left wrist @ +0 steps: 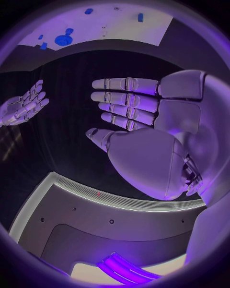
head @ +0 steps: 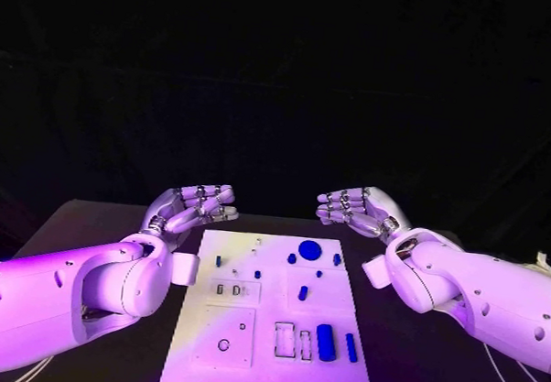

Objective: Assemble the parts on the task board

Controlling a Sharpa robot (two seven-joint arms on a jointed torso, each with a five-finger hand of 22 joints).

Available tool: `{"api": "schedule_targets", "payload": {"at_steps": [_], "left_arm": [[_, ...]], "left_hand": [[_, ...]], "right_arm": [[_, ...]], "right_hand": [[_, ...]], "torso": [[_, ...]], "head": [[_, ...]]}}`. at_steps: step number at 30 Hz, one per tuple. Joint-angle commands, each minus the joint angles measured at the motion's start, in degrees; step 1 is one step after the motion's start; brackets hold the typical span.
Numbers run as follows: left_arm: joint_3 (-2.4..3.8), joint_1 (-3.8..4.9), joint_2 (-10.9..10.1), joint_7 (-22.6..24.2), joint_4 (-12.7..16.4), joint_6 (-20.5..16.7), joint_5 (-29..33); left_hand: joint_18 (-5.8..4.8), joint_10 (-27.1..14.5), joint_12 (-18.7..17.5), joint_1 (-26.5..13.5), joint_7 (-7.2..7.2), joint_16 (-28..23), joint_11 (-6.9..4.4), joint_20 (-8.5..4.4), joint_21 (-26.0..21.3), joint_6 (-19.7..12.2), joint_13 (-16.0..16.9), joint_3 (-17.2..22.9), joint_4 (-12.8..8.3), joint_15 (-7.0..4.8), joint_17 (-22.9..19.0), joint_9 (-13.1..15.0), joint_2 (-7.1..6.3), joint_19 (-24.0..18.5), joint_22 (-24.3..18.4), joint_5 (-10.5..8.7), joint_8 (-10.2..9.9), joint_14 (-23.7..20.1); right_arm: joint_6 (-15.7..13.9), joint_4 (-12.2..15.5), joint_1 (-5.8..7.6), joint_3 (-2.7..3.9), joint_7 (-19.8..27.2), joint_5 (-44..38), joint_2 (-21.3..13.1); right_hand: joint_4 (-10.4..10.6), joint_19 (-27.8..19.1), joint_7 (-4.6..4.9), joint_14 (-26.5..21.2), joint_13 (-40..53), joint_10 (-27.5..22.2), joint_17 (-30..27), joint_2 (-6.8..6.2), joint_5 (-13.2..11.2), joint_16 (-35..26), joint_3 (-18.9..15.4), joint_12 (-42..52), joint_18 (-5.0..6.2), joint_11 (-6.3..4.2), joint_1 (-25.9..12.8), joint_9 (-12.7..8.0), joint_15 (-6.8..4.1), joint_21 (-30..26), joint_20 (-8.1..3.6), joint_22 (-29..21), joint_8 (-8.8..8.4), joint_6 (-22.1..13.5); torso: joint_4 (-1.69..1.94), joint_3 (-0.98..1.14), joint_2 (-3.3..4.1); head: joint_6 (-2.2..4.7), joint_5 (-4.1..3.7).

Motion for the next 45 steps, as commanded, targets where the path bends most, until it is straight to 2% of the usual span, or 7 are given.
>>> {"api": "schedule_targets", "payload": {"at_steps": [1,8,10,20,32,37,45], "left_arm": [[0.10,0.20,-0.96,-0.12,1.83,4.50,0.45],[0.31,0.38,-3.63,-1.48,6.99,6.92,2.85],[0.41,0.42,-4.52,-1.80,8.68,7.62,3.17],[0.75,0.62,-6.00,-2.88,12.61,7.61,2.83],[0.87,0.68,-6.23,-3.40,14.12,7.78,2.58],[0.88,0.69,-6.18,-3.61,14.16,7.81,2.57],[0.91,0.72,-6.30,-3.86,14.40,7.81,2.57]], "left_hand": [[0.78,0.91,-0.01,0.52,-0.01,0.16,-0.26,-0.27,0.22,0.79,0.03,-0.04,-0.55,-0.34,0.43,-0.06,0.27,1.05,-0.12,-0.19,0.08,1.17],[0.80,1.96,-0.40,0.43,-0.26,0.11,-0.58,-0.74,0.34,1.61,-0.03,-0.03,-0.89,-0.74,1.07,-0.09,0.68,2.26,-0.27,-0.13,-0.06,2.52],[0.80,2.09,-0.50,0.31,-0.28,0.08,-0.61,-0.80,0.35,1.72,-0.04,-0.07,-0.88,-0.79,1.18,-0.10,0.74,2.44,-0.30,-0.13,-0.10,2.71],[0.69,1.26,-1.38,0.08,0.32,-0.33,-0.17,-0.79,0.14,0.91,-0.23,-0.33,-1.18,-0.60,1.51,-0.24,0.61,2.73,-0.54,-0.15,-0.88,2.89],[0.65,1.14,-1.47,-0.09,0.41,-0.50,-0.08,-0.73,0.02,0.81,-0.24,-0.42,-1.18,-0.51,1.57,-0.23,0.64,2.68,-0.63,-0.16,-0.98,2.78],[0.65,1.09,-1.51,-0.23,0.46,-0.58,-0.04,-0.70,-0.05,0.74,-0.24,-0.49,-1.15,-0.47,1.61,-0.23,0.67,2.66,-0.68,-0.16,-1.03,2.76],[0.64,1.05,-1.53,-0.30,0.49,-0.63,-0.01,-0.69,-0.09,0.69,-0.24,-0.52,-1.14,-0.44,1.63,-0.23,0.69,2.65,-0.71,-0.16,-1.07,2.73]], "right_arm": [[0.77,-0.23,0.54,0.12,-2.43,-14.56,-0.16],[2.09,-0.72,2.06,0.45,-8.38,-33.02,-0.35],[2.32,-0.60,2.34,0.61,-10.80,-39.40,-0.39],[5.42,0.35,3.41,0.82,-19.80,-57.46,-0.58],[9.38,0.80,4.00,0.84,-22.64,-62.82,0.62],[12.03,1.07,4.32,0.84,-24.23,-64.54,0.99],[14.85,1.66,4.71,0.84,-25.68,-66.06,1.25]], "right_hand": [[-3.13,6.73,-1.18,8.31,0.17,6.53,0.54,-0.71,-0.79,0.49,3.02,-1.22,0.97,-1.64,1.21,0.21,-2.26,2.11,-2.17,0.07,-0.80,5.37],[-4.62,13.30,-2.27,13.87,0.31,11.20,1.59,-1.27,-1.82,1.50,4.77,-1.17,0.90,-3.21,1.44,0.44,-4.53,5.69,-5.03,1.33,-0.72,8.26],[-4.82,16.40,-2.79,16.30,0.34,12.88,2.22,-1.70,-4.56,1.99,5.19,-1.34,0.80,-4.02,1.99,0.43,-5.52,8.22,-6.64,2.49,-0.97,9.01],[-3.72,20.09,-3.87,23.16,0.40,16.01,4.75,-3.38,-8.30,3.56,6.48,-2.17,0.73,-5.30,1.36,0.30,-7.57,15.02,-8.77,6.15,-2.03,10.46],[-0.62,25.06,-4.75,27.65,0.52,17.07,13.92,-6.44,-8.49,17.54,11.15,-2.24,0.66,-6.60,-0.26,0.35,-9.55,25.53,-10.63,12.27,-2.21,11.39],[1.37,28.29,-4.94,27.48,0.57,16.47,17.76,-8.20,-8.69,24.03,13.26,-2.20,-0.93,-6.57,-1.06,0.43,-9.76,36.71,-10.76,25.57,-2.25,11.76],[4.12,29.39,-4.77,27.05,0.49,13.72,20.94,-10.36,-9.15,29.13,15.66,-2.25,-2.17,-6.09,-1.30,0.52,-9.29,45.10,-10.43,35.97,-2.23,11.99]], "torso": [[0.45,-0.01,1.87],[1.25,-0.04,4.22],[1.58,-0.13,5.11],[3.33,-0.26,7.56],[3.79,-0.43,9.39],[3.98,-0.52,9.82],[4.15,-0.58,10.46]], "head": [[0.32,-0.26],[0.99,-1.40],[1.44,-2.00],[1.96,-3.71],[2.02,-3.62],[1.85,-3.98],[1.88,-3.91]]}}
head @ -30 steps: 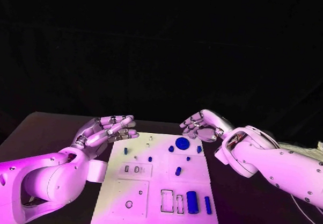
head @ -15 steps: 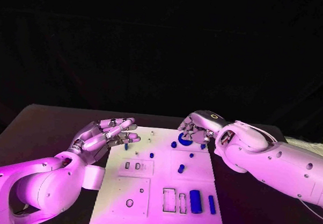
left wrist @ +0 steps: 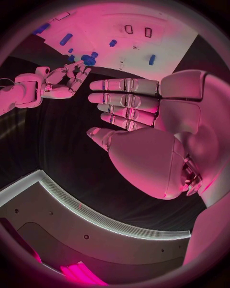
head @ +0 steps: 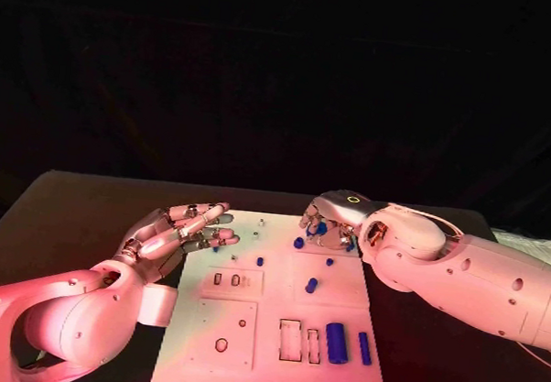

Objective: Assemble the parts on the task board

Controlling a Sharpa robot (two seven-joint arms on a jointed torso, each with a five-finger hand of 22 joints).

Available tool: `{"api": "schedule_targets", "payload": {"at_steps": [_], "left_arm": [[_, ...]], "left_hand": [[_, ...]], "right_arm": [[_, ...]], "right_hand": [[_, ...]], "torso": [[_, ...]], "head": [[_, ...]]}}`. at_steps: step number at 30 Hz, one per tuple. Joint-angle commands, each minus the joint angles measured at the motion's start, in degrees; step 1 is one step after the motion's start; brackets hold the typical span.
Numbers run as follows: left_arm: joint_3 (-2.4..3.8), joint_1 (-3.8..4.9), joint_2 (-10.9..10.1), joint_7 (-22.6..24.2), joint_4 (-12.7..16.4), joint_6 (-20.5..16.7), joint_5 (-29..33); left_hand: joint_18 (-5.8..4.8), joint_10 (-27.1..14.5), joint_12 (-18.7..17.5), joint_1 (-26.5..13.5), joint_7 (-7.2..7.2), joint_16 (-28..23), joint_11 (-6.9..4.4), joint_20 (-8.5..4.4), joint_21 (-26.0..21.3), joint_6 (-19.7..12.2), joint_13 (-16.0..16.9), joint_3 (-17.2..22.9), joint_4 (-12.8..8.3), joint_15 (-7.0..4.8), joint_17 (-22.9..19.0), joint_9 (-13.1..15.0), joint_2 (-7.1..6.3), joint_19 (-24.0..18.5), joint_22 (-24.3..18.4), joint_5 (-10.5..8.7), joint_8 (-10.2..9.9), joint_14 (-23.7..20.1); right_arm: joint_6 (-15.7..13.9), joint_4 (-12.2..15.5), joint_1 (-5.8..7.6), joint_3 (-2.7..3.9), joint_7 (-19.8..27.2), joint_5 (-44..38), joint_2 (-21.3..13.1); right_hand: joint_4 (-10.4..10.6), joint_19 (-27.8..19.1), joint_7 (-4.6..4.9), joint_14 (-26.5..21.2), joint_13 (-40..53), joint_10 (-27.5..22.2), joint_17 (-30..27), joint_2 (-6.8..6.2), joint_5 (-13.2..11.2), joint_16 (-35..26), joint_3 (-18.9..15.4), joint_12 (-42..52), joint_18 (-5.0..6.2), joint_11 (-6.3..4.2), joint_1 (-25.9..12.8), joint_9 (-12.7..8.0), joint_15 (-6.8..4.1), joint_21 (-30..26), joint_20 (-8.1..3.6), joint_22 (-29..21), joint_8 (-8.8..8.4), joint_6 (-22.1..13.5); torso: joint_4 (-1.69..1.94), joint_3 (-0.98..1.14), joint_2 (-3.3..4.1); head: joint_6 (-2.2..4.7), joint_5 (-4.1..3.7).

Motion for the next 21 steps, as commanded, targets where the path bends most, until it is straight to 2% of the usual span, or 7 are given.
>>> {"api": "schedule_targets", "payload": {"at_steps": [1,6,13,21], "left_arm": [[0.08,0.12,-0.01,-0.10,0.31,1.29,-0.07],[0.10,0.16,-0.09,-0.20,0.36,1.23,-0.07],[0.11,0.17,-0.04,-0.41,0.25,1.24,-0.07],[0.12,0.18,-0.06,-0.72,0.30,1.25,-0.07]], "left_hand": [[0.66,-0.19,-0.32,-0.43,0.38,-0.40,0.04,0.13,-0.09,-0.19,-0.07,-0.19,-0.22,0.35,0.05,-0.05,0.08,0.44,-0.05,-0.17,-0.14,0.16],[0.66,-0.22,-0.34,-0.46,0.39,-0.43,0.06,0.14,-0.11,-0.22,-0.07,-0.21,-0.23,0.36,0.06,-0.05,0.08,0.43,-0.07,-0.17,-0.16,0.15],[0.66,-0.24,-0.35,-0.47,0.40,-0.45,0.07,0.15,-0.13,-0.24,-0.07,-0.23,-0.24,0.37,0.07,-0.05,0.08,0.43,-0.09,-0.17,-0.18,0.14],[0.66,-0.31,-0.39,-0.51,0.44,-0.53,0.10,0.17,-0.19,-0.31,-0.08,-0.26,-0.27,0.40,0.10,-0.05,0.09,0.40,-0.13,-0.17,-0.23,0.09]], "right_arm": [[3.69,0.13,0.12,0.03,-2.09,-2.97,0.21],[3.94,-0.08,0.21,0.03,-2.07,-3.17,0.56],[4.45,-0.66,0.26,0.03,-2.05,-3.39,1.13],[4.87,-1.04,0.27,0.02,-1.64,-3.42,1.88]], "right_hand": [[1.17,0.56,0.06,1.72,0.01,-0.61,1.07,-1.06,-0.25,1.70,0.82,-0.24,-1.35,0.02,0.16,0.12,0.07,2.64,0.20,3.22,-0.28,0.52],[2.87,1.33,0.25,1.62,-0.15,-1.78,3.92,-2.24,-0.33,5.57,2.11,-0.32,-2.08,0.26,0.52,0.11,0.32,7.29,0.40,9.12,-0.36,0.31],[4.90,1.74,0.39,1.43,-0.28,-3.30,10.52,-3.38,-0.41,12.65,3.21,-0.30,-2.65,0.66,1.20,0.10,0.65,11.47,0.72,14.31,-0.39,-0.03],[6.46,2.61,0.29,1.70,-0.31,-3.62,16.31,-3.43,-0.26,18.56,4.01,-0.26,-3.24,0.66,1.77,0.17,0.69,14.79,0.89,18.78,-0.32,0.19]], "torso": [[0.15,-0.06,0.52],[0.30,-0.10,0.92],[0.63,-0.19,1.51],[0.90,-0.25,2.10]], "head": [[0.00,0.01],[-0.02,-0.01],[0.18,-0.21],[0.45,-0.25]]}}
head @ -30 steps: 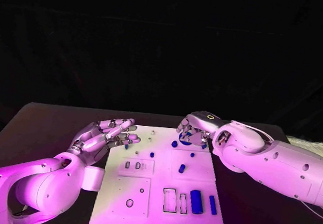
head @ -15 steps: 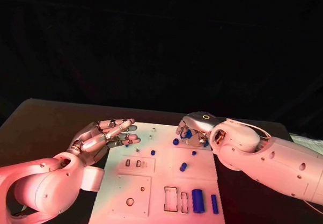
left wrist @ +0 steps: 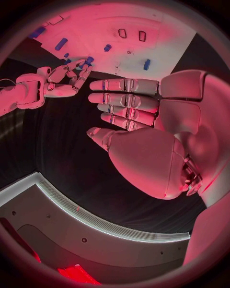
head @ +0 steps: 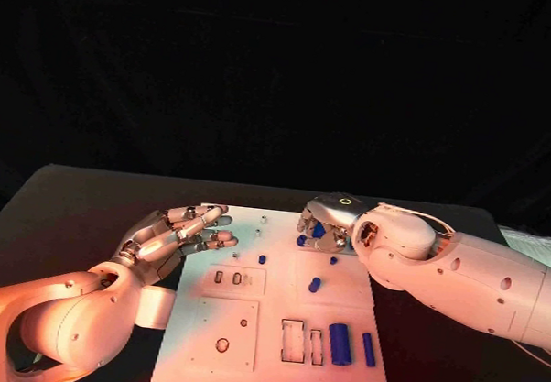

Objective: Assemble the parts on the task board

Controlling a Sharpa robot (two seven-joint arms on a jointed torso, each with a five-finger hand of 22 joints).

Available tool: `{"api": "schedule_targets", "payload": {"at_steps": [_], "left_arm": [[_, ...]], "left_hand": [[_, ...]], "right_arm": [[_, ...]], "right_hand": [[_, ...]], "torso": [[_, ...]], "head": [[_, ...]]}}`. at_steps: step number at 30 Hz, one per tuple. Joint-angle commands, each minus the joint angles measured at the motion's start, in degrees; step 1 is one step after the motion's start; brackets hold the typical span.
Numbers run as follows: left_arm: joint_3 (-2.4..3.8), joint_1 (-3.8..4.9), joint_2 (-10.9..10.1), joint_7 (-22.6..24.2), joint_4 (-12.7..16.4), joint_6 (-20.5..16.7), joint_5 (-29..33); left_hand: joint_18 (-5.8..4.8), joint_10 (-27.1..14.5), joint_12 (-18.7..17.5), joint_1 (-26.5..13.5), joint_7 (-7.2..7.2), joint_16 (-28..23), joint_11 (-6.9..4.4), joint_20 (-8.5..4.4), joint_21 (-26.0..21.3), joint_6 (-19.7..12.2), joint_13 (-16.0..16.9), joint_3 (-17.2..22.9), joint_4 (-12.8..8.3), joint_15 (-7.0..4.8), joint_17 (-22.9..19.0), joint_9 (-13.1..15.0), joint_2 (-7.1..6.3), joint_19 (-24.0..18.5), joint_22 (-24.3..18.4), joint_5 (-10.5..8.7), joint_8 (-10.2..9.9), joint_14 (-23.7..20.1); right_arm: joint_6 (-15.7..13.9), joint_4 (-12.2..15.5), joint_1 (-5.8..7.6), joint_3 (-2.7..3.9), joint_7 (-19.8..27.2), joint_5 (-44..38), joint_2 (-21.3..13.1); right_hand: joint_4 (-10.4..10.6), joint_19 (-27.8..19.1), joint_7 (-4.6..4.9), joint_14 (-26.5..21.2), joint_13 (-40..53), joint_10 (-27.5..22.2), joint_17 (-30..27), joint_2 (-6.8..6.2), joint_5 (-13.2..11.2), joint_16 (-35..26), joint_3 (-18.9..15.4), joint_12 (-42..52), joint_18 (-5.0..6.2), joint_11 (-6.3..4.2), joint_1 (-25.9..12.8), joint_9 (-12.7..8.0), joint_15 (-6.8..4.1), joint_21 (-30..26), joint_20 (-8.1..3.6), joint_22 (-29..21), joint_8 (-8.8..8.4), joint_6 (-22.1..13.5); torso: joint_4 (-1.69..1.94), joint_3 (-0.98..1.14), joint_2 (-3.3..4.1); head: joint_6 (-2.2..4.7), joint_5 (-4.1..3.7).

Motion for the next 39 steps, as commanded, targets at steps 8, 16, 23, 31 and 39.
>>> {"api": "schedule_targets", "payload": {"at_steps": [8,16,23,31,39], "left_arm": [[0.06,0.09,0.10,-0.30,0.15,1.20,-0.07],[0.06,0.09,0.11,-0.58,0.04,1.16,-0.07],[0.06,0.09,0.06,-0.74,0.04,1.17,-0.07],[0.06,0.09,0.04,-0.80,0.03,1.19,-0.07],[0.06,0.09,0.04,-0.80,-0.04,1.17,-0.07]], "left_hand": [[0.66,-0.33,-0.41,-0.51,0.24,-0.32,0.11,0.18,-0.20,-0.13,-0.08,-0.27,-0.28,0.40,0.12,-0.05,0.09,0.40,-0.09,-0.17,-0.24,0.08],[0.67,-0.45,-0.47,-0.47,0.29,-0.41,0.15,0.21,-0.27,-0.24,-0.09,-0.26,-0.37,0.43,0.16,-0.05,0.14,0.38,-0.14,-0.15,-0.31,0.04],[0.67,-0.45,-0.47,-0.47,0.29,-0.41,0.15,0.21,-0.27,-0.24,-0.09,-0.26,-0.37,0.43,0.16,-0.05,0.14,0.38,-0.14,-0.15,-0.31,0.04],[0.67,-0.56,-0.53,-0.40,0.33,-0.51,0.18,0.23,-0.34,-0.32,-0.09,-0.24,-0.47,0.46,0.19,-0.05,0.21,0.36,-0.20,-0.14,-0.36,-0.01],[0.67,-0.59,-0.55,-0.37,0.34,-0.55,0.20,0.24,-0.37,-0.35,-0.09,-0.22,-0.51,0.47,0.21,-0.04,0.25,0.35,-0.22,-0.14,-0.38,-0.03]], "right_arm": [[2.37,-0.75,0.02,0.01,0.02,-1.09,0.86],[3.33,-0.69,0.02,0.00,0.03,-1.15,0.97],[3.12,-0.46,0.02,0.00,0.05,-1.65,0.88],[-1.39,0.12,0.02,0.01,0.54,-2.51,0.80],[-6.24,0.95,0.06,0.42,-1.11,-3.87,0.69]], "right_hand": [[1.40,1.26,0.00,1.79,-0.05,0.07,4.71,-0.12,0.13,4.80,0.74,-0.22,-1.09,-0.03,0.77,0.21,0.22,2.90,0.10,4.10,-0.02,0.53],[1.90,2.31,-0.27,2.10,0.03,1.29,8.78,0.42,0.29,8.68,1.58,-0.08,-1.66,-0.32,1.41,0.47,0.05,5.36,0.02,7.86,0.24,1.69],[1.75,3.49,-0.58,2.06,0.17,2.95,11.01,1.23,0.16,11.01,2.49,0.08,-2.25,-0.74,2.56,0.86,-0.25,7.67,-0.19,11.60,0.61,3.16],[0.73,4.74,-1.04,2.06,0.56,5.95,13.78,2.46,-0.80,13.77,3.57,0.39,-2.88,-1.56,4.34,1.76,-0.94,10.01,-0.58,15.45,1.38,5.51],[0.49,4.94,-1.01,2.04,0.57,6.32,14.46,2.47,-0.88,14.47,3.64,0.19,-3.00,-1.61,4.51,1.98,-1.01,10.45,-0.65,16.15,1.36,5.73]], "torso": [[0.36,-0.16,0.85],[0.45,-0.19,1.14],[0.60,-0.26,1.34],[0.80,-0.34,1.61],[0.96,-0.41,1.82]], "head": [[0.64,-0.12],[0.35,-0.15],[0.36,-0.27],[0.66,-0.37],[1.13,-0.47]]}}
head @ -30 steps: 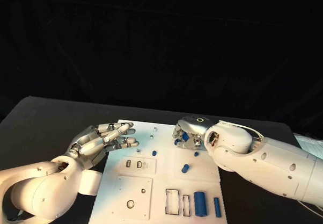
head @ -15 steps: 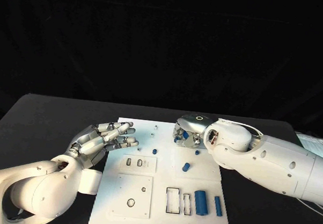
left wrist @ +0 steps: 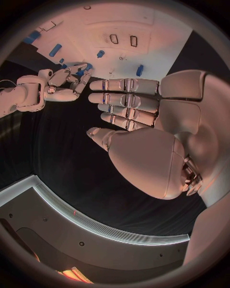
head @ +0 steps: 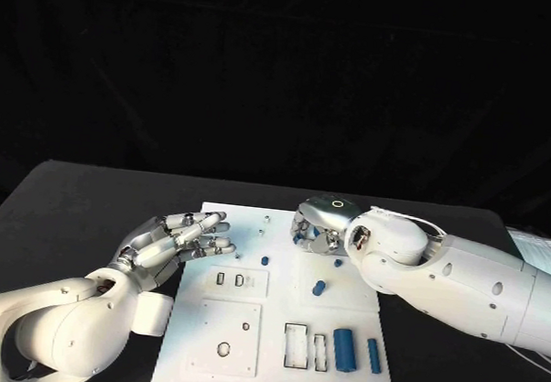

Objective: Assemble the parts on the task board

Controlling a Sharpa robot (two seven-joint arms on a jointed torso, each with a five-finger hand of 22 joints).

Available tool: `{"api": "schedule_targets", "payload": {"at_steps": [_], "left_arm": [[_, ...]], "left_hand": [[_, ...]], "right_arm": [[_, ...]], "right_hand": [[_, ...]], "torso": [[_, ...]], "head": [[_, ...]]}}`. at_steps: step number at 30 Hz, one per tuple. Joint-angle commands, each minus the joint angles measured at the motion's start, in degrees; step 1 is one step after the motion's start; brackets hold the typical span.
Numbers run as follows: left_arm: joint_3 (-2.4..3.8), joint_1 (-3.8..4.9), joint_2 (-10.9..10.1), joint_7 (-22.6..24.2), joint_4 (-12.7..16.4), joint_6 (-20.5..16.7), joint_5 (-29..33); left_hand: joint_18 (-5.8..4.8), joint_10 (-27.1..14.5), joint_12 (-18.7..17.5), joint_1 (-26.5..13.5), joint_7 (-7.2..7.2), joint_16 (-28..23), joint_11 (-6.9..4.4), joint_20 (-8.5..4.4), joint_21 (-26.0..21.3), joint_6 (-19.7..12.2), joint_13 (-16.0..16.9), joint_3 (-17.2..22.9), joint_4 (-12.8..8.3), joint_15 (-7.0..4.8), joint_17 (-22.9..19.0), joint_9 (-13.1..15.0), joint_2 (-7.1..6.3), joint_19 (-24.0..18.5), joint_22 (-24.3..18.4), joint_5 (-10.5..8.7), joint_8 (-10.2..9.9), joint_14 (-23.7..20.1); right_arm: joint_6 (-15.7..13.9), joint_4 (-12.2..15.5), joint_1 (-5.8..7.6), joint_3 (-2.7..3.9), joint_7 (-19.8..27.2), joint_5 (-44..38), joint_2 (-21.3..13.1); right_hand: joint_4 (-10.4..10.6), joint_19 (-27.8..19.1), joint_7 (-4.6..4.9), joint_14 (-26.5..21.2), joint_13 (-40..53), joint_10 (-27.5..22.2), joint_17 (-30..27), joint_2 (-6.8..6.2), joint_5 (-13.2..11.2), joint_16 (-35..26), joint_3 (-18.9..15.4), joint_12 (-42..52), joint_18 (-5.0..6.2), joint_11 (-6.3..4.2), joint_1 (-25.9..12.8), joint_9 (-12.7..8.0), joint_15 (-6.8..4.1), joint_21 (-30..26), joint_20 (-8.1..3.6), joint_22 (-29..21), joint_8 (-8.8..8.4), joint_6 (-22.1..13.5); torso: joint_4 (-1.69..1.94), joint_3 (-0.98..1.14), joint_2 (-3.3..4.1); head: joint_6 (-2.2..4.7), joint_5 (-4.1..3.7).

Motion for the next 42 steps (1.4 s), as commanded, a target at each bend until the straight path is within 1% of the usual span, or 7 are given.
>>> {"api": "schedule_targets", "payload": {"at_steps": [1,8,18,25,31,34,42], "left_arm": [[0.05,0.07,0.05,0.17,0.05,1.16,-0.07],[0.05,0.07,0.10,0.13,0.01,1.24,-0.07],[0.05,0.07,0.23,0.09,0.04,1.39,-0.07],[0.05,0.07,0.20,0.09,0.09,1.38,-0.07],[0.05,0.07,0.14,0.03,0.12,1.47,-0.07],[0.05,0.07,0.14,0.03,0.13,1.49,-0.07],[0.05,0.07,0.21,-0.04,0.15,1.57,-0.07]], "left_hand": [[0.67,-0.40,-0.35,-0.35,0.14,-0.35,0.00,0.24,-0.38,-0.15,-0.09,-0.05,-0.38,0.47,0.05,-0.05,0.27,0.35,-0.06,-0.14,-0.39,-0.03],[0.67,-0.43,-0.36,-0.30,0.14,-0.40,0.01,0.25,-0.41,-0.16,-0.09,-0.02,-0.43,0.48,0.07,-0.04,0.31,0.34,-0.08,-0.13,-0.40,-0.06],[0.67,-0.43,-0.36,-0.30,0.14,-0.40,0.01,0.25,-0.41,-0.16,-0.09,-0.02,-0.43,0.48,0.07,-0.04,0.31,0.34,-0.08,-0.13,-0.40,-0.06],[0.67,-0.46,-0.38,-0.26,0.15,-0.45,0.02,0.26,-0.45,-0.18,-0.09,-0.01,-0.50,0.49,0.08,-0.04,0.33,0.33,-0.11,-0.14,-0.41,-0.09],[0.67,-0.46,-0.38,-0.26,0.15,-0.45,0.02,0.26,-0.45,-0.18,-0.09,-0.01,-0.50,0.49,0.08,-0.04,0.33,0.33,-0.11,-0.14,-0.41,-0.09],[0.67,-0.46,-0.38,-0.26,0.15,-0.45,0.02,0.26,-0.45,-0.18,-0.09,-0.01,-0.50,0.49,0.08,-0.04,0.33,0.33,-0.11,-0.14,-0.41,-0.09],[0.67,-0.46,-0.38,-0.26,0.15,-0.45,0.02,0.26,-0.45,-0.18,-0.09,-0.01,-0.50,0.49,0.08,-0.04,0.33,0.33,-0.11,-0.14,-0.41,-0.09]], "right_arm": [[-4.53,0.23,0.05,0.26,-1.35,-2.19,0.07],[-7.34,-0.28,0.26,0.46,-1.92,-2.50,1.06],[-10.17,-2.95,0.56,0.51,-1.40,-2.49,4.56],[-10.49,-5.18,0.59,0.52,-0.93,-2.43,6.43],[-10.42,-7.12,0.57,0.52,-0.69,-2.42,8.19],[-10.25,-8.01,0.55,0.51,-0.53,-2.42,9.02],[-9.55,-9.35,0.49,0.50,-0.08,-2.34,10.14]], "right_hand": [[-0.10,0.44,0.02,2.24,0.43,2.20,0.05,0.84,0.04,0.19,0.16,-0.05,-0.59,-1.99,1.56,0.05,-0.37,0.22,-0.03,0.05,0.12,0.39],[-0.22,0.43,0.10,2.20,0.38,2.14,0.16,0.73,0.04,0.40,0.20,-0.24,-0.61,-1.93,1.59,0.11,-0.34,0.33,-0.03,0.18,-0.01,0.30],[-0.28,0.44,0.18,2.16,0.33,2.04,0.27,0.62,0.03,0.58,0.25,-0.40,-0.63,-1.85,1.56,0.15,-0.29,0.43,-0.01,0.31,-0.16,0.18],[-0.29,0.44,0.22,2.13,0.30,1.98,0.32,0.56,0.01,0.67,0.25,-0.45,-0.64,-1.81,1.51,0.17,-0.26,0.48,0.01,0.39,-0.23,0.13],[-0.31,0.43,0.31,2.11,0.27,1.88,0.49,0.49,0.02,0.86,0.27,-0.50,-0.65,-1.75,1.46,0.19,-0.20,0.54,0.05,0.45,-0.35,0.03],[-0.31,0.43,0.31,2.11,0.27,1.88,0.49,0.49,0.02,0.86,0.27,-0.50,-0.65,-1.75,1.46,0.19,-0.20,0.54,0.05,0.45,-0.35,0.03],[-0.30,0.43,0.35,2.08,0.25,1.82,0.54,0.47,0.04,0.96,0.29,-0.52,-0.66,-1.70,1.40,0.22,-0.16,0.61,0.08,0.55,-0.43,-0.02]], "torso": [[0.11,-0.06,0.19],[0.18,-0.10,0.33],[0.45,-0.11,0.56],[0.45,-0.16,0.68],[0.43,-0.09,0.72],[0.57,-0.20,0.78],[0.57,-0.26,0.82]], "head": [[0.25,-0.12],[0.34,-0.11],[0.57,-0.36],[0.57,-0.23],[0.58,0.01],[0.63,-0.14],[0.49,0.02]]}}
